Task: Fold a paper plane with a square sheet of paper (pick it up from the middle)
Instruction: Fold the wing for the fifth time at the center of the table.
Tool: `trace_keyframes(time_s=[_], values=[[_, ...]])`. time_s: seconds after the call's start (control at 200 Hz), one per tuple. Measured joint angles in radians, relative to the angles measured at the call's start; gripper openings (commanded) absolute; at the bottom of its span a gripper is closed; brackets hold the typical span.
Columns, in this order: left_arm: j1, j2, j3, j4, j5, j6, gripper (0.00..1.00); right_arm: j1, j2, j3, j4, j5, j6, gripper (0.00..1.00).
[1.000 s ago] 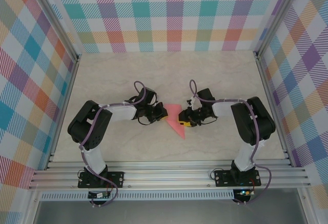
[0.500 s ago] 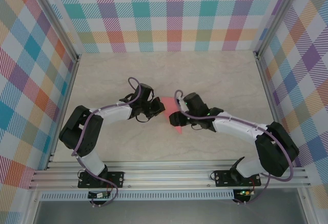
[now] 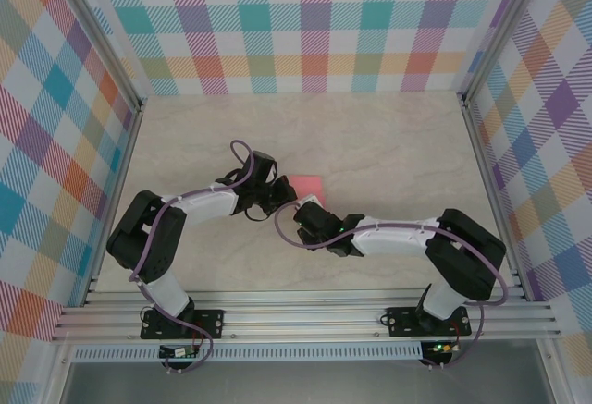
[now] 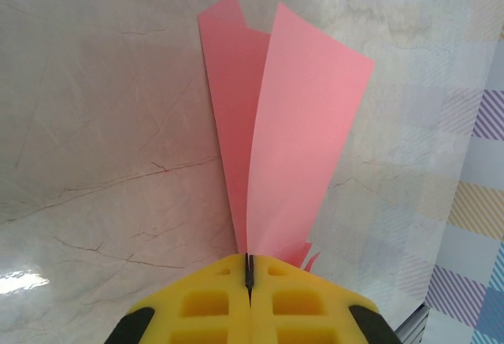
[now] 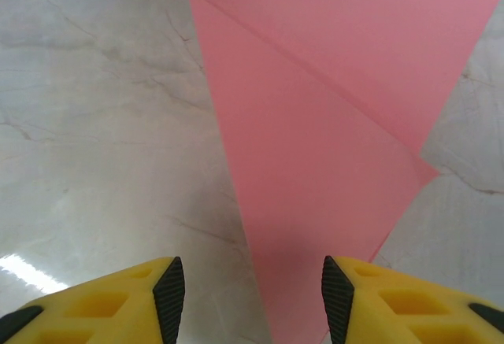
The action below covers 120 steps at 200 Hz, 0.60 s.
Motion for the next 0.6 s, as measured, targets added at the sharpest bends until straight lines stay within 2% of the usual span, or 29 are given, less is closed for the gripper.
trace_keyframes(time_s=[0.24,0.6], values=[[0.0,0.0,0.0,-0.008,0.0,-0.003,0.0,0.005,0.048,0.036,0.009,0.083,-0.029,0.44],[0.0,0.0,0.0,-0.012,0.0,-0.003,0.0,0.006,0.064,0.035,0.017,0.105,-0.029,0.37]])
